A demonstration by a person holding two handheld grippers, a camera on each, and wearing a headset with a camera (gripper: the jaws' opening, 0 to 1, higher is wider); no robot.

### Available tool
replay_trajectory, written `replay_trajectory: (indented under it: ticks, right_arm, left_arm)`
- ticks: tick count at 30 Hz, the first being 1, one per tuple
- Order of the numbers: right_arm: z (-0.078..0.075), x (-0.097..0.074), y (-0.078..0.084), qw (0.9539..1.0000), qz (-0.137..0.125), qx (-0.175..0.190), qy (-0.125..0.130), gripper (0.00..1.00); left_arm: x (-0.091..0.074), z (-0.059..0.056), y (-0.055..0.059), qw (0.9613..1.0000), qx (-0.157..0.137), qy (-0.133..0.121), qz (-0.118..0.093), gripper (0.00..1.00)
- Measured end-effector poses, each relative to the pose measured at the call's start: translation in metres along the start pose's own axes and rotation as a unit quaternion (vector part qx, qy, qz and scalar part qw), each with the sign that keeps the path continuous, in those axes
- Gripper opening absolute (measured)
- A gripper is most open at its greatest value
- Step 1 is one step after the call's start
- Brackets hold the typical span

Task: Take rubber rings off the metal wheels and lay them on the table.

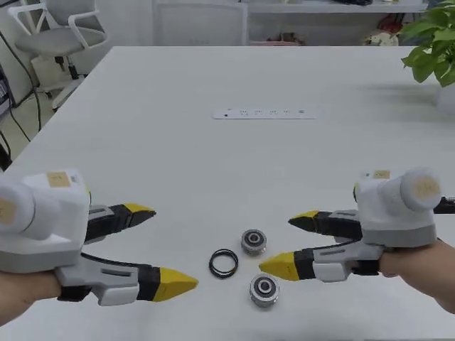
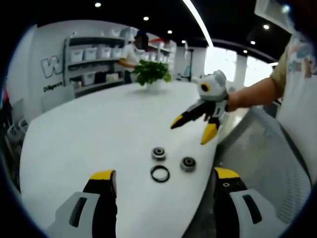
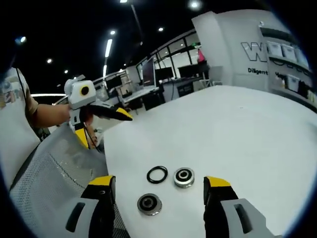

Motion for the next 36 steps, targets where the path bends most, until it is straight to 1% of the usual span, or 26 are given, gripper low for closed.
replay_trajectory:
  ticks: [1,4,9,14,15,16,19,21,24,27,33,36]
  right_arm:
    - [-0.002,-0.002,0.003,1.0000,0.000,-0.004,0.004,0.74]
    - [0.001,-0.009,0.007,0.9998,0.003,-0.013,0.013,0.78]
    - [0.006,-0.019,0.011,0.9995,0.001,-0.020,0.024,0.82]
    - [0.007,-0.029,0.017,0.9984,0.002,-0.032,0.047,0.84]
    - [0.007,-0.029,0.018,0.9983,0.002,-0.032,0.048,0.85]
    - [0.007,-0.031,0.019,0.9982,-0.003,-0.026,0.054,0.85]
    - [0.007,-0.035,0.024,0.9981,-0.002,-0.024,0.056,0.85]
    - [0.008,-0.038,0.027,0.9979,-0.002,-0.022,0.061,0.85]
    - [0.006,-0.042,0.030,0.9976,-0.003,-0.019,0.067,0.86]
    - [0.000,-0.047,0.034,0.9969,-0.003,-0.018,0.076,0.87]
    - [-0.003,-0.052,0.034,0.9961,-0.007,-0.018,0.086,0.88]
    - [-0.005,-0.054,0.035,0.9960,-0.010,-0.013,0.087,0.88]
  left_arm:
    - [-0.001,0.000,0.000,1.0000,0.000,-0.001,-0.002,0.81]
    - [-0.002,-0.001,0.000,1.0000,0.001,-0.002,-0.004,0.81]
    - [-0.006,-0.004,0.002,0.9999,0.009,-0.008,-0.003,0.81]
    - [-0.009,-0.005,0.003,0.9998,0.010,-0.013,-0.004,0.83]
    - [-0.009,-0.006,0.004,0.9998,0.011,-0.014,-0.004,0.83]
    - [-0.010,-0.007,0.004,0.9998,0.011,-0.015,-0.005,0.84]
    - [-0.010,-0.009,0.006,0.9998,0.009,-0.015,-0.007,0.84]
    - [-0.010,-0.010,0.007,0.9997,0.012,-0.019,-0.005,0.85]
    - [-0.012,-0.009,0.006,0.9996,0.014,-0.023,-0.005,0.85]
    - [-0.015,-0.007,0.005,0.9995,0.011,-0.027,-0.008,0.85]
    - [-0.017,-0.005,0.006,0.9993,0.012,-0.035,-0.005,0.85]
    - [-0.019,-0.004,0.007,0.9993,0.009,-0.034,-0.008,0.86]
Point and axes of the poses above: the centre of the closed fingertips' face, and the gripper's own axes: x roughly forward along the fingers, z roughly to its left, y roughly out of its underside, the point moved 4 cm from there along -x, roughly backward along the fingers, and after that the axes turned 10 degrees about z, right-handed, at the moved point
